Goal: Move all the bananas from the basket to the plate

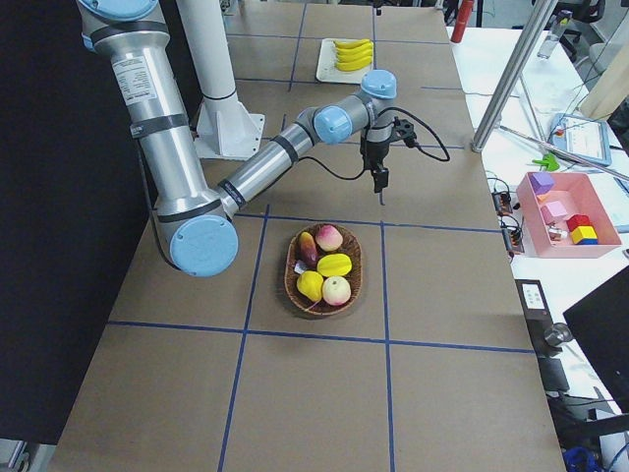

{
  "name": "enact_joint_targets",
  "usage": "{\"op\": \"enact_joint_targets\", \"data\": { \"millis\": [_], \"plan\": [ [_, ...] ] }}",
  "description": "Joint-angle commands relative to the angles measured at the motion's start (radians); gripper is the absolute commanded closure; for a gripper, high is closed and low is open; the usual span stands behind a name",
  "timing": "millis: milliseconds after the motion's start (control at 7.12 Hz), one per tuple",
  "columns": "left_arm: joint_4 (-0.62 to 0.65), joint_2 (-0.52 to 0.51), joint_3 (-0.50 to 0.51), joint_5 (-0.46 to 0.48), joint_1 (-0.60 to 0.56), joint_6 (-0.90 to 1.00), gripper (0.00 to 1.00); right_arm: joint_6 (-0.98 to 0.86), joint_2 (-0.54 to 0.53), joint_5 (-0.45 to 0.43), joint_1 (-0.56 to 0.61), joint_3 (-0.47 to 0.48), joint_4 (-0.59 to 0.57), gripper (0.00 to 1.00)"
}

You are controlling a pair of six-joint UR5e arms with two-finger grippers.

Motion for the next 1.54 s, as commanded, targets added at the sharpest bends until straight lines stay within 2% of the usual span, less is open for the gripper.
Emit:
{"op": "enact_joint_targets", "data": {
  "millis": [0, 140, 421, 702, 843, 1264, 1404],
  "plan": [
    [0.238, -0.001, 0.001, 0.006, -0.106, 0.444, 0.00, -0.187, -0.087, 0.062, 0.138, -0.002, -0.020, 0.01],
    [0.278, -0.001, 0.004, 0.006, -0.131, 0.517, 0.00, -0.326, -0.136, 0.069, 0.196, -0.008, -0.041, 0.01],
    [0.443, 0.003, -0.053, 0.004, -0.140, 0.526, 0.00, -0.444, -0.213, 0.088, 0.270, -0.051, -0.037, 0.01],
    [0.444, 0.153, -0.148, 0.003, -0.189, 0.647, 0.00, -0.464, -0.294, 0.097, 0.302, -0.056, -0.029, 0.01],
    [0.442, 0.176, -0.150, 0.001, -0.189, 0.646, 0.00, -0.458, -0.334, 0.096, 0.324, -0.057, -0.029, 0.01],
    [0.433, 0.187, -0.128, -0.007, -0.188, 0.652, 0.00, -0.452, -0.345, 0.097, 0.341, -0.054, -0.029, 0.01],
    [0.391, 0.201, -0.134, -0.004, -0.189, 0.657, 0.00, -0.448, -0.347, 0.097, 0.341, -0.053, -0.029, 0.01]
  ]
}}
